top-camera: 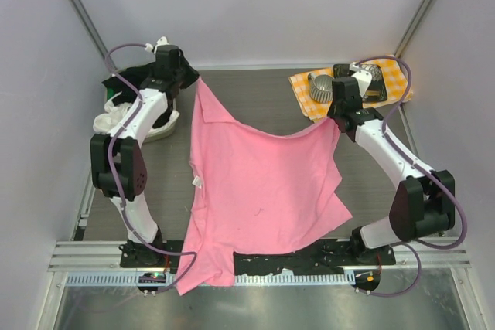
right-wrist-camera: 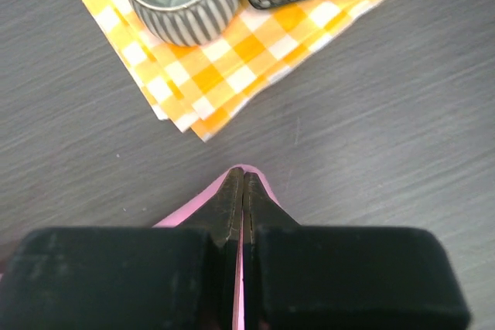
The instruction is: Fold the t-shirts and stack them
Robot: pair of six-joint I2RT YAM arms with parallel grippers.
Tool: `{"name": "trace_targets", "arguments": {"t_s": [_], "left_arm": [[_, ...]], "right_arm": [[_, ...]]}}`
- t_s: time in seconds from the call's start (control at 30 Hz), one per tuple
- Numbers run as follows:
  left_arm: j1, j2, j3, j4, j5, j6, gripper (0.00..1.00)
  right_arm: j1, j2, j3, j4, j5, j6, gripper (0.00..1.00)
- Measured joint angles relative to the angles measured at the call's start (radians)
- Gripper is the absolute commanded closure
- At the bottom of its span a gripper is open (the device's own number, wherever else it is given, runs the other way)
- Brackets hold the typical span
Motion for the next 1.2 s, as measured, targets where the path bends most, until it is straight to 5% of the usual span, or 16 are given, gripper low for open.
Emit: {"name": "trace_targets", "arguments": {"t_s": [0.63,0.97,1.2], "left_arm": [[0.117,0.216,0.287,-0.076,0.023,0.018,1.0],[0.115,-0.209,0.146,-0.011,0.212,-0.004,1.0],[0.114,-0.633,0.28,0.005,0.308,0.023,1.0]], "right_arm": [[-0.003,0.31,0.245,0.063,-0.084,-0.024,0.99],[-0.002,-0.232,0.15,0.188,-0.269,-0.106,0.99],[-0.003,-0.531,0.34,0.161,-0.405,-0.143,0.99]]}}
